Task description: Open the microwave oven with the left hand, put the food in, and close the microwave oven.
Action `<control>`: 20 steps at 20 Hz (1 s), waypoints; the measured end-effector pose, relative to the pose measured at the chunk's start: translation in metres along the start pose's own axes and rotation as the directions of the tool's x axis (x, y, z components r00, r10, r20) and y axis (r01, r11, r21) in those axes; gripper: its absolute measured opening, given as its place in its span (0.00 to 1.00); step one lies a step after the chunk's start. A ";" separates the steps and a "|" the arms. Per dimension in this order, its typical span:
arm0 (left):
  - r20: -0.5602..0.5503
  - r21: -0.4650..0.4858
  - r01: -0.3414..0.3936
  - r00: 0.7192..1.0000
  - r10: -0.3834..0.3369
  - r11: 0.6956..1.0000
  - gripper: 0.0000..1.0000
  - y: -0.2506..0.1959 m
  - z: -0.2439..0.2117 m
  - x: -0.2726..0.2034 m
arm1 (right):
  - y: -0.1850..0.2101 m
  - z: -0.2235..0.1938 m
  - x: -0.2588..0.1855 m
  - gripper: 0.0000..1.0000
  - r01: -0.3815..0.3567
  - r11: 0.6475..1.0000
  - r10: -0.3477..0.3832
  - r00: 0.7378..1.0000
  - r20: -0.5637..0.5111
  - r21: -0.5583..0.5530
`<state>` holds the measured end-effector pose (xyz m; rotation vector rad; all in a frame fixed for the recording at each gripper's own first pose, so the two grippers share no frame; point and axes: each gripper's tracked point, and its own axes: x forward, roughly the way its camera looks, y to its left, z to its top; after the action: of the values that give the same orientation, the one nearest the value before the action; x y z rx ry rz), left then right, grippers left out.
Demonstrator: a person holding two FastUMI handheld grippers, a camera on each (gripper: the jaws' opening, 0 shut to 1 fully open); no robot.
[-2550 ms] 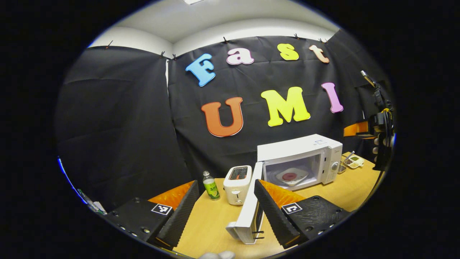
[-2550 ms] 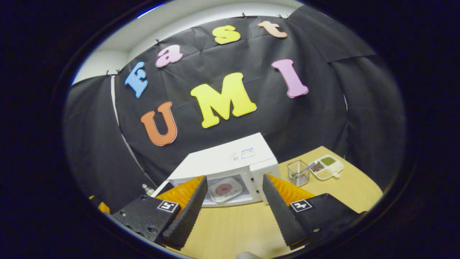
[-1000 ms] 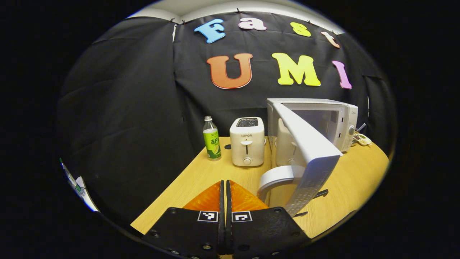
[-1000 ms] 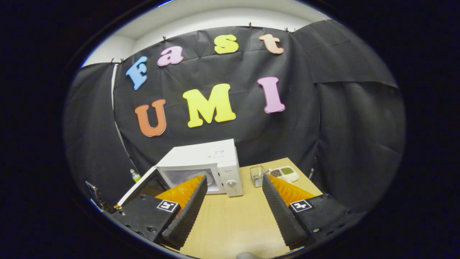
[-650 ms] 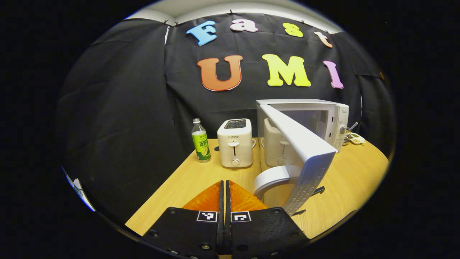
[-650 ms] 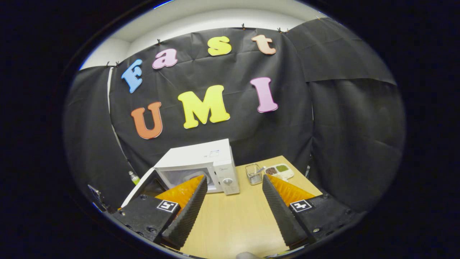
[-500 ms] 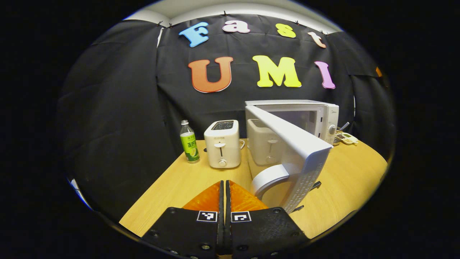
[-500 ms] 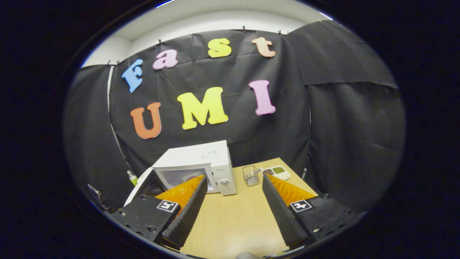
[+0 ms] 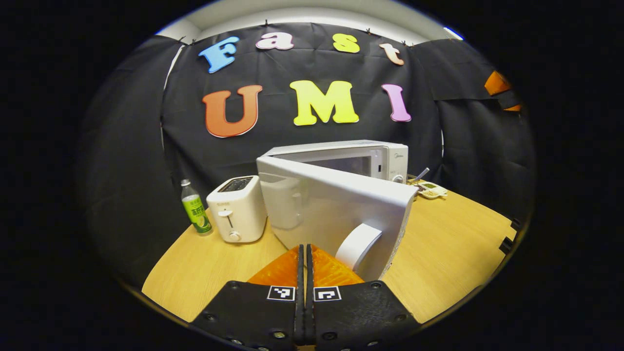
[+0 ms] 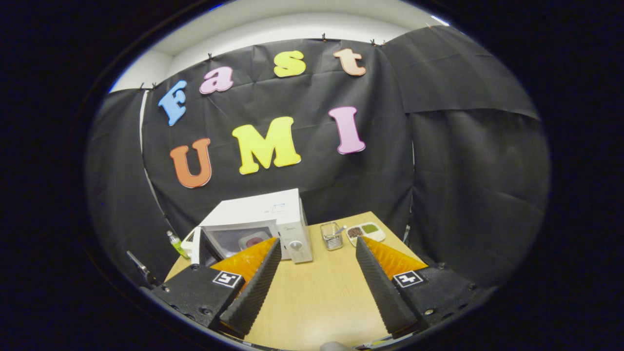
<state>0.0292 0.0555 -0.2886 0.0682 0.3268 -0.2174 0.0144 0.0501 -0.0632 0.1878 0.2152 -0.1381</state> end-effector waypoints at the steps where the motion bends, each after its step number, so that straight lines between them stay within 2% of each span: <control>1: 0.003 0.012 0.018 1.000 -0.019 1.000 0.00 -0.010 0.003 0.006 | -0.004 0.000 0.000 0.98 0.005 1.000 -0.005 1.000 -0.003 -0.005; 7: 0.019 0.043 0.086 0.996 -0.087 0.995 0.00 -0.056 0.021 0.044 | -0.025 0.002 0.012 0.98 0.018 1.000 -0.019 1.000 -0.025 -0.016; 8: 0.021 0.042 0.092 0.995 -0.093 0.995 0.12 -0.063 0.025 0.050 | -0.028 0.002 0.015 0.98 0.018 1.000 -0.018 0.999 -0.033 -0.008; 9: 0.028 0.042 0.100 0.994 -0.101 0.994 0.00 -0.071 0.029 0.057 | -0.032 0.002 0.019 0.98 0.021 1.000 -0.021 0.999 -0.041 -0.001; 20: 0.034 0.033 0.145 0.989 -0.146 0.989 0.00 -0.135 0.058 0.143 | -0.064 0.011 0.067 0.98 0.021 1.000 -0.021 0.996 -0.088 -0.001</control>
<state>0.1498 -0.1112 -0.2844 0.0700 0.2923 -0.3680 0.0710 -0.0216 -0.0787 0.1914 0.3052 -0.1507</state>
